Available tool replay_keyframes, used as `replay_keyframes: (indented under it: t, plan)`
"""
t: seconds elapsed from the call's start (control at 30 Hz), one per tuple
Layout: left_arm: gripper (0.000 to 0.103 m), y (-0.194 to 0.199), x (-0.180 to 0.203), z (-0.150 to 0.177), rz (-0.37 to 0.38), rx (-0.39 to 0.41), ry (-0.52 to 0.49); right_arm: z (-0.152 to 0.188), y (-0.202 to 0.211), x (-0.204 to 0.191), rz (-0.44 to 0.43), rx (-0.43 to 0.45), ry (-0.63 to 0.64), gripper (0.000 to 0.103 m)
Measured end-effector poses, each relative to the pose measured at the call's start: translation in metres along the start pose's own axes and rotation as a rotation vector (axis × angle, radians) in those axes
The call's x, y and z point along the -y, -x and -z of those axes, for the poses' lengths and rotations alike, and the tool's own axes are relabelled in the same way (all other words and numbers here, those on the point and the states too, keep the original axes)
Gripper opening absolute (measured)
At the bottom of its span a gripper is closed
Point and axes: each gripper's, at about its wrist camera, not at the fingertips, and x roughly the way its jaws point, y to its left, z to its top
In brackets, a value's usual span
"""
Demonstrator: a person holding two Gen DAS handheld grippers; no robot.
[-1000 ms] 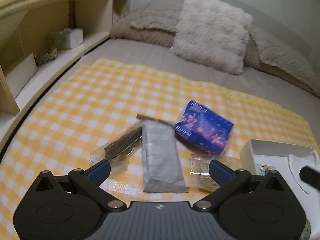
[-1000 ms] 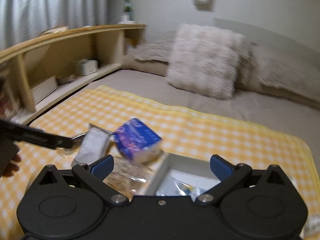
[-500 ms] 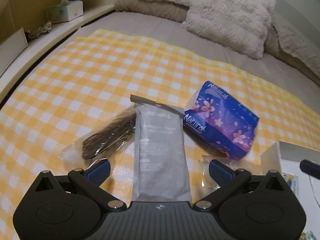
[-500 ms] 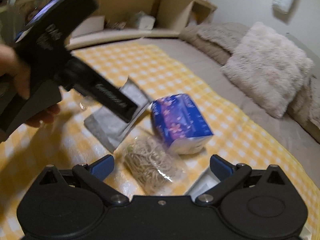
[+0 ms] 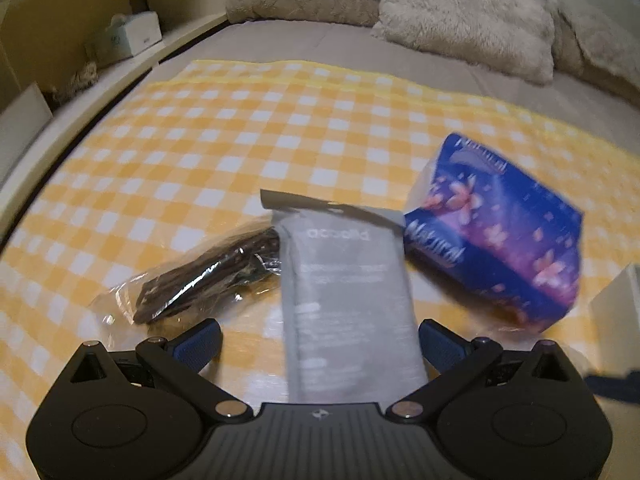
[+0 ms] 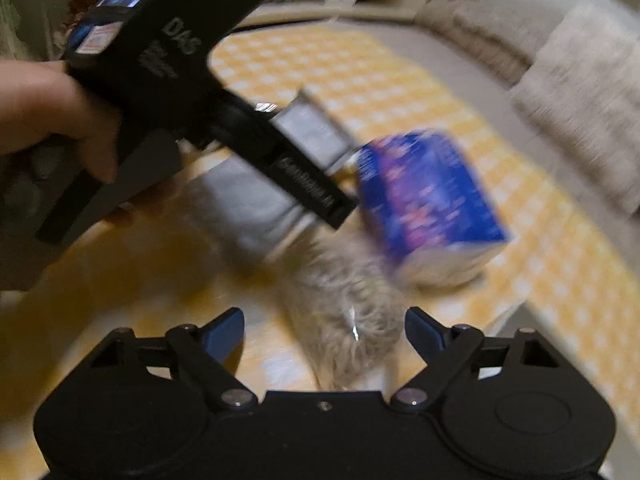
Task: Organize soft objects
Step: 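Grasp the grey cushion package with the left tool while the right tool grasps the rubber-band bag, then carry the cushion package and rubber-band bag into the white tray and open both tools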
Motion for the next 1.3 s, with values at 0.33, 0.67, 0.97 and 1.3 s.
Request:
replay_keyframes:
  t: [0.33, 0.67, 0.97, 1.3]
  plan:
    - [0.099, 0.000, -0.016, -0.002, -0.012, -0.027, -0.027, -0.012, 0.019, 0.003, -0.128, 0.031, -0.165, 0.084]
    - [0.062, 0.010, -0.011, -0.001, 0.012, -0.080, -0.093, -0.008, 0.007, 0.007, -0.030, 0.021, -0.135, 0.072]
    - [0.053, 0.024, -0.022, 0.001, 0.057, -0.086, -0.072, -0.013, 0.010, -0.001, -0.064, -0.005, -0.121, 0.050]
    - [0.053, 0.078, -0.029, 0.002, 0.093, 0.027, -0.024, -0.017, 0.052, 0.005, 0.030, 0.091, -0.244, 0.044]
